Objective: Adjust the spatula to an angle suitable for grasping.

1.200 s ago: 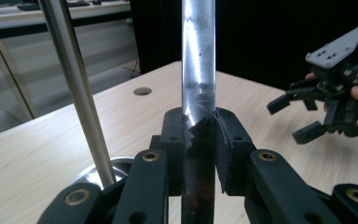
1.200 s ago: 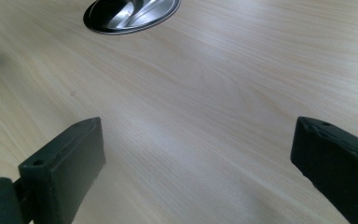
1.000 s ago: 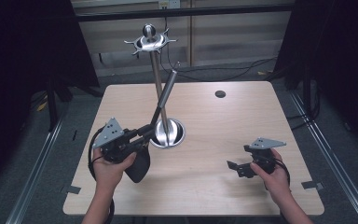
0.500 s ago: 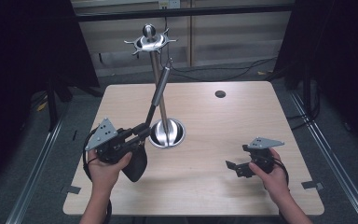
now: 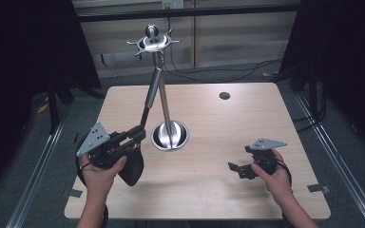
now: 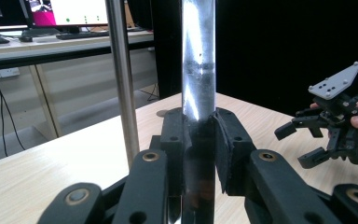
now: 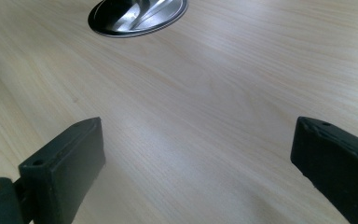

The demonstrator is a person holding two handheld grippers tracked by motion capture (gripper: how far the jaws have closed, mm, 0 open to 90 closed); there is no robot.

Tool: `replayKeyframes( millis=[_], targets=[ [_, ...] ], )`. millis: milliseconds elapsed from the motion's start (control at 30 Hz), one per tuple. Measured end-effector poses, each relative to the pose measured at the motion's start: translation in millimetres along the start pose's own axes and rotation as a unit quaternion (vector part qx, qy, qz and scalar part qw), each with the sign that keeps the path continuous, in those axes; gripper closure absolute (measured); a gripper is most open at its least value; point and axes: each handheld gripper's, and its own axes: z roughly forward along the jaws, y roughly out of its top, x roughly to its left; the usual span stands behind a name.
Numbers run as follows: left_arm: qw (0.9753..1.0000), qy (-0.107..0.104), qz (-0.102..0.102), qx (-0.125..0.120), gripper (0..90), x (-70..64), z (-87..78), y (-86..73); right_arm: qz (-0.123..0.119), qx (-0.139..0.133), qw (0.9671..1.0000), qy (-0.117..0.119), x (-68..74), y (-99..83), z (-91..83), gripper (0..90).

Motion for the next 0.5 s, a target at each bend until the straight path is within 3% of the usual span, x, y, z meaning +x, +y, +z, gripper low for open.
replayKeyframes(
  millis=[67, 100, 167, 233, 500],
  targets=[
    [1.0000, 0.003, -0.001, -0.005, 75.5, 1.7, -2.8, 0.2, -0.001, 0.001, 1.0000, 0.002, 0.7, 0.4, 1.5, 2.7],
    [0.9998, 0.018, -0.001, -0.005, 75.5, 3.7, -6.4, 0.4, -0.002, 0.001, 1.0000, 0.002, 1.1, 0.8, 2.2, 2.7],
    [0.9998, 0.015, -0.004, -0.009, 75.5, 5.6, -7.7, 0.2, -0.003, 0.002, 1.0000, 0.003, 1.4, 1.1, 2.5, 2.7],
    [0.9994, 0.026, -0.015, -0.018, 75.5, 7.4, -10.0, -0.5, -0.003, 0.002, 1.0000, 0.004, 2.1, 1.7, 3.1, 2.7],
    [0.9982, 0.052, -0.021, -0.021, 75.5, 16.7, -16.9, -0.9, -0.002, 0.003, 1.0000, 0.004, 1.7, 1.2, 3.4, 2.7]
  ],
)
